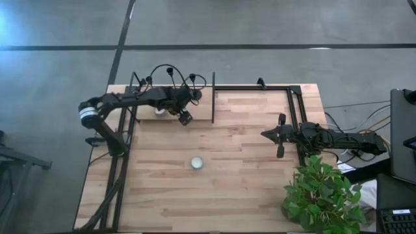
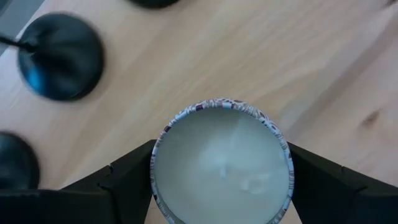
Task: Pick & Place candle stick holders
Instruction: Align the white scented candle with the pink scented candle on the shelf
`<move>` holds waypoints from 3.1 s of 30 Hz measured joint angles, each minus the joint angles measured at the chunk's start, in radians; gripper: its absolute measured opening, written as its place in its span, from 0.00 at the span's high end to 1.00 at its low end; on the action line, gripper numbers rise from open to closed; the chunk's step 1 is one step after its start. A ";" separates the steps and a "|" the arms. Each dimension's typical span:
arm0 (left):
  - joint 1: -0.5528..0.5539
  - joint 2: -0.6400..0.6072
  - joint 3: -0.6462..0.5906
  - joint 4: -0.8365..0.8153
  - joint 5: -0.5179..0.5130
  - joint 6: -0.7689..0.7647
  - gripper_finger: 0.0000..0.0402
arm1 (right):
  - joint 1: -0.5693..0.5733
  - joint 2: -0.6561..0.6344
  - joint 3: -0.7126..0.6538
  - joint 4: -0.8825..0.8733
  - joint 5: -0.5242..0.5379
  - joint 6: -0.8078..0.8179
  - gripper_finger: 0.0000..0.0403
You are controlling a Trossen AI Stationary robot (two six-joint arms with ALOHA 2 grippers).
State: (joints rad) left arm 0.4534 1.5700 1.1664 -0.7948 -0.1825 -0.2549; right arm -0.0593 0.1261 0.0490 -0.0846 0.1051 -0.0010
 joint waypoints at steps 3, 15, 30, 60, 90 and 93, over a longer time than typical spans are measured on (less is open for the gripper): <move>0.024 0.000 0.000 -0.021 -0.002 -0.003 0.24 | 0.000 0.000 0.000 0.000 0.000 0.000 0.98; 0.071 0.000 -0.009 -0.022 -0.020 0.094 0.24 | 0.000 0.000 0.000 0.000 0.000 0.000 0.98; 0.131 0.000 -0.009 0.020 -0.004 0.156 0.24 | 0.000 0.000 0.000 0.000 0.000 0.000 0.98; 0.135 0.074 -0.010 -0.012 0.007 0.307 0.24 | 0.000 0.000 0.000 0.000 0.000 0.000 0.98; 0.137 0.068 -0.066 0.052 0.025 0.304 0.22 | 0.000 0.000 0.000 0.000 0.000 0.000 0.98; 0.137 0.069 -0.066 0.055 0.032 0.307 0.19 | 0.000 0.000 0.000 0.000 0.000 0.000 0.98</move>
State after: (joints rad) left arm 0.5903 1.6386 1.1000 -0.7398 -0.1509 0.0521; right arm -0.0596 0.1258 0.0490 -0.0849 0.1054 -0.0010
